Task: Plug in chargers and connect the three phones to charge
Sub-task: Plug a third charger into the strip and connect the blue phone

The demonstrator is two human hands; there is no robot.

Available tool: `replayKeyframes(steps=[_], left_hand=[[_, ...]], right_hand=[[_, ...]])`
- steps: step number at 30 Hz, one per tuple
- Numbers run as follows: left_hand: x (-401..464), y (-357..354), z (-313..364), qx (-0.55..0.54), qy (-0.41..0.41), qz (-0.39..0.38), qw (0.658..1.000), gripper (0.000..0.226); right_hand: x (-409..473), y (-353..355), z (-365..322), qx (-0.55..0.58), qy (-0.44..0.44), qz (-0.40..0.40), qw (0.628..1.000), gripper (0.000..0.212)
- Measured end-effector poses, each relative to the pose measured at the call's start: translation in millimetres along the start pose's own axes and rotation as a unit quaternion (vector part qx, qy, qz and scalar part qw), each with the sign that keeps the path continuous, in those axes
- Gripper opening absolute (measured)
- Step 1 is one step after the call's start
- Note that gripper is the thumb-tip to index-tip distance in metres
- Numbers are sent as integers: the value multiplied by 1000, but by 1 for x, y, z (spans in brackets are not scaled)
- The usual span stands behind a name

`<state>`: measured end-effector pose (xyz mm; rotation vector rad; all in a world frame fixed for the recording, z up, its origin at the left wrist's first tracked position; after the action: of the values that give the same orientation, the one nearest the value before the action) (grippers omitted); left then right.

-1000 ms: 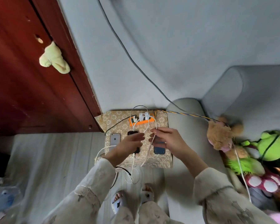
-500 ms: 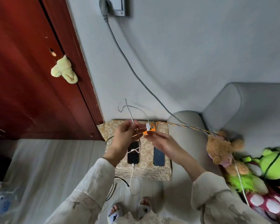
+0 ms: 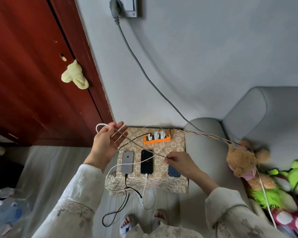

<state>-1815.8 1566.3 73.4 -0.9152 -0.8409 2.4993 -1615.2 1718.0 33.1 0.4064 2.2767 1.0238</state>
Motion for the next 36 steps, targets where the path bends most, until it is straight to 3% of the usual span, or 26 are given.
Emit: replayKeyframes(steps=[2,5,8,9,11,14,16,17,19,24,28,32,36], left_hand=[[3,36,-6,67,35,81,994,17],[-4,83,-11,202,96,188,957,29],[-3,93,12,365,19,223,904,39],[0,80,20,433,-33,188,881,33],[0,34,14,540,-91,40,836,19],[-17,-15,-37,624,-38,-196,756,32],[-29,-26,-59,669,-31,-263,695,31],[-32,-27,-66,672,-31,-278,685,28],[-35,-24,-70,661,-26,-286,693,17],[-20,-4,-48,584,-27,-222,780,20],[-19,-1,-55,579,6,-259,773,20],[-28,-5,-81,542,58,-300,783,9],[-18,-3,-96,577,26,-250,777,10]], right_hand=[[1,6,1,-3,-2,15,1000,21],[4,14,-10,5,15,34,999,20],[8,19,-30,18,42,32,998,19],[10,19,-38,19,51,30,998,18],[12,16,-54,19,72,21,997,18],[12,9,-73,16,98,3,995,19],[12,11,-79,7,105,8,994,18],[11,13,-80,3,107,11,994,17],[10,16,-82,-1,108,11,994,16],[5,19,-62,17,69,-11,997,17],[0,27,-43,114,31,7,993,17],[1,13,-44,107,22,-2,994,16],[10,-8,-38,108,21,-37,993,23]])
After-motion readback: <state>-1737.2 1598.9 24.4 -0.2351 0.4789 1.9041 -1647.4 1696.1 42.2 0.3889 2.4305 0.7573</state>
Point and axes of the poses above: each hand's wrist, its own x-axis towards the middle knuckle, its own y-axis out of the back of the hand, z = x × y, the point moved 10 cm from there along x, towards the middle knuckle, and after that the axes turned 8 degrees about -x, right-handed, at the moved point
